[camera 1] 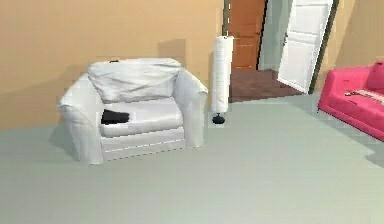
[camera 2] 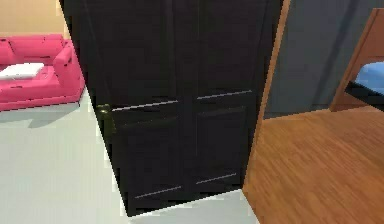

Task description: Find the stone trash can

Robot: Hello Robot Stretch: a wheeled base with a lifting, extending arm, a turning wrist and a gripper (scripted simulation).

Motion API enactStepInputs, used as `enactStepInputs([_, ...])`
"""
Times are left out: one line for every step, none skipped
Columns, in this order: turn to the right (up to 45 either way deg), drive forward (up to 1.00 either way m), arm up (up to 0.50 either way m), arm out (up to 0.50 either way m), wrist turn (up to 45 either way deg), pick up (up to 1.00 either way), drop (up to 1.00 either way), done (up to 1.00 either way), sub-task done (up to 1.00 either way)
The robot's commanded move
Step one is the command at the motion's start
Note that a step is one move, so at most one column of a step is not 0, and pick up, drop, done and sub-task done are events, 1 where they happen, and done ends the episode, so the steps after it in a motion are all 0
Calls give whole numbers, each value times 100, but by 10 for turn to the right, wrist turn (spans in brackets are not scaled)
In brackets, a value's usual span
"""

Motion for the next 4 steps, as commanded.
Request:
enactStepInputs([90, 0, 0, 0, 0, 0, 0, 0, 0])
enactStepInputs([0, 40, 0, 0, 0, 0, 0, 0, 0])
enactStepInputs([300, 0, 0, 0, 0, 0, 0, 0, 0])
enactStepInputs([0, 70, 0, 0, 0, 0, 0, 0, 0])
